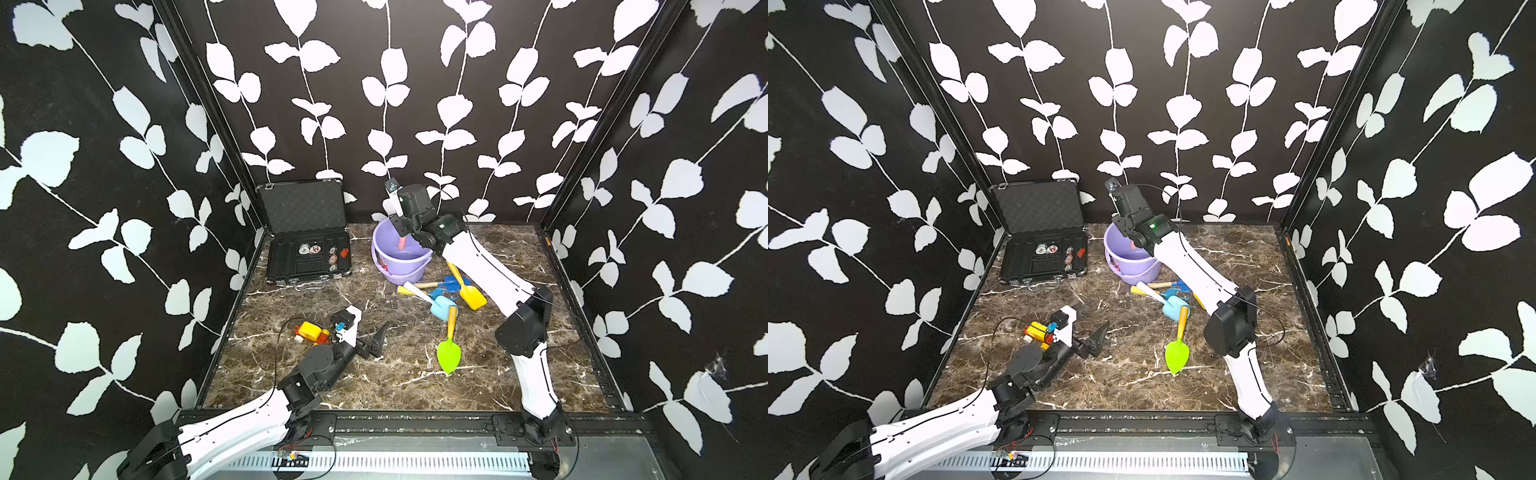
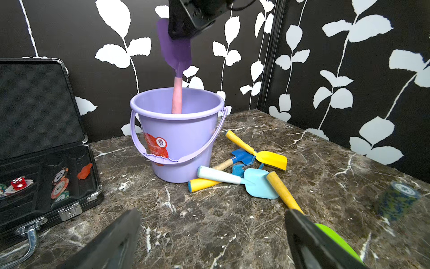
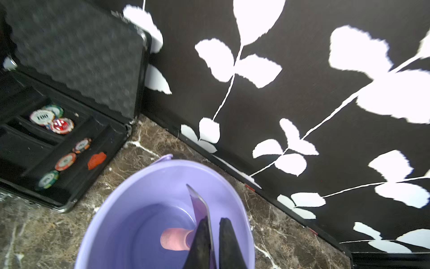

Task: Organize the gardening tools
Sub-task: Place the gardening tool in the container.

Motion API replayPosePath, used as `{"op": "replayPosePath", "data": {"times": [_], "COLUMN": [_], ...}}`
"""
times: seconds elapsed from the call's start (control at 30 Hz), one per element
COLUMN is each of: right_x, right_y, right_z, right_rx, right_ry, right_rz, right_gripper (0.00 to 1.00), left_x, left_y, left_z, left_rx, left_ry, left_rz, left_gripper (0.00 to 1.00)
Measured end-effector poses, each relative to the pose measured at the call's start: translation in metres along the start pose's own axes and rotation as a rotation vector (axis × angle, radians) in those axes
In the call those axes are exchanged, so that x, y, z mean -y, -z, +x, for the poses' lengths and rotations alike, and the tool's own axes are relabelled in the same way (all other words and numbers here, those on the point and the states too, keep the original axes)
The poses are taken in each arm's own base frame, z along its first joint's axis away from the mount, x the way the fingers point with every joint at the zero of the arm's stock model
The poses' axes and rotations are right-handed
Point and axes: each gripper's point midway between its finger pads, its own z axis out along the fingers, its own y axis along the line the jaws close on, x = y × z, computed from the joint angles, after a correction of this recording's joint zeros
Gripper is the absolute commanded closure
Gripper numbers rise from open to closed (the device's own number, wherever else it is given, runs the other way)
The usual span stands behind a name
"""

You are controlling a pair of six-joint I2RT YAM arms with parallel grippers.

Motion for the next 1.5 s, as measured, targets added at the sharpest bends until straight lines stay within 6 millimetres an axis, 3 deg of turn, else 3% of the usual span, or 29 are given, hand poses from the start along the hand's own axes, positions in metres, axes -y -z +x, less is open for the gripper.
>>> {"op": "replayPosePath", "data": {"times": [0.63, 1.03, 1.13, 1.37, 1.5], "right_x": [-0.029, -0.028, -0.027, -0.023, -0.022], "right_y": [-0.06, -0.067, -0.068, -0.069, -0.067], "right_z": [0.065, 0.074, 0.075, 0.079, 0.082], "right_rx": [-0.149, -0.17, -0.172, -0.183, -0.193], "right_ry": [-0.029, -0.067, -0.075, -0.094, -0.101], "right_rz": [-0.078, -0.088, -0.084, -0.069, -0.066], "right_gripper": [1.0, 0.92, 0.83, 0.51, 0.45], "left_x": [-0.013, -0.018, -0.019, -0.02, -0.02], "left_y": [0.01, 0.011, 0.01, 0.006, 0.005], "left_z": [-0.004, 0.003, 0.005, 0.019, 0.026], "left_rx": [0.015, -0.014, -0.022, -0.071, -0.094], "left_ry": [0.02, 0.017, 0.014, 0.007, 0.006], "left_rz": [-0.058, -0.087, -0.094, -0.102, -0.105], "left_gripper": [0.01, 0.01, 0.01, 0.01, 0.01]}}
